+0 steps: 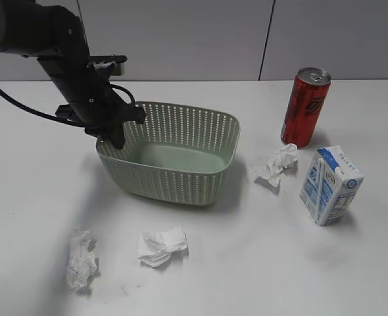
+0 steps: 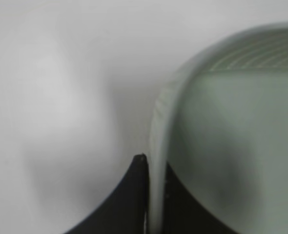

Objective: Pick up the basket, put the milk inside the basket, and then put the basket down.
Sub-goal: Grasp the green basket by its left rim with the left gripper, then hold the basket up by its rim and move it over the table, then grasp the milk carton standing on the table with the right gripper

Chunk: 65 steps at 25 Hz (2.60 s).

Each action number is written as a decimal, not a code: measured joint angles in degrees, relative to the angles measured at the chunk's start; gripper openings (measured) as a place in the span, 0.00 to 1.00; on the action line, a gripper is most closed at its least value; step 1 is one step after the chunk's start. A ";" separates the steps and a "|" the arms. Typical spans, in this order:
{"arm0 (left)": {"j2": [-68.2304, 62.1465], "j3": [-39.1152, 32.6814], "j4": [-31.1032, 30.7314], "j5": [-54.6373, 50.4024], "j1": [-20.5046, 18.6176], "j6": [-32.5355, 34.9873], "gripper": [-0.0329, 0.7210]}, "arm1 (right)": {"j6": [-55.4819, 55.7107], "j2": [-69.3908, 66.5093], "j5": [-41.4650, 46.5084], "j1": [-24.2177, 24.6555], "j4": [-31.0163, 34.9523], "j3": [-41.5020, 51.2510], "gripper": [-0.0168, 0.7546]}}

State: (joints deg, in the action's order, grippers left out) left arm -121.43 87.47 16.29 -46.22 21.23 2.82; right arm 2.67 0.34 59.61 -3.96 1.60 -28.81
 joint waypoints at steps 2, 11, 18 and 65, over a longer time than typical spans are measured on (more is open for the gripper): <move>0.05 0.00 -0.33 -0.18 0.00 -2.82 0.02 | 0.00 0.00 0.00 0.00 0.00 0.00 0.78; 4.62 0.00 -2.56 -5.78 0.00 -9.12 0.02 | 0.00 0.00 0.00 0.00 0.00 0.00 0.78; 11.54 0.00 -4.63 -10.36 0.42 -13.04 0.02 | 0.00 0.00 0.00 0.00 0.00 0.00 0.78; 13.49 0.00 -8.70 -11.04 3.42 -17.09 0.02 | -4.11 -109.42 -7.66 -13.07 -0.09 -39.27 0.84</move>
State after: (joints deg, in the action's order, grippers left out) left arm -107.95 87.47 7.60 -57.26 24.65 -14.28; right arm -1.44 -109.08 51.95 -17.03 1.52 -68.09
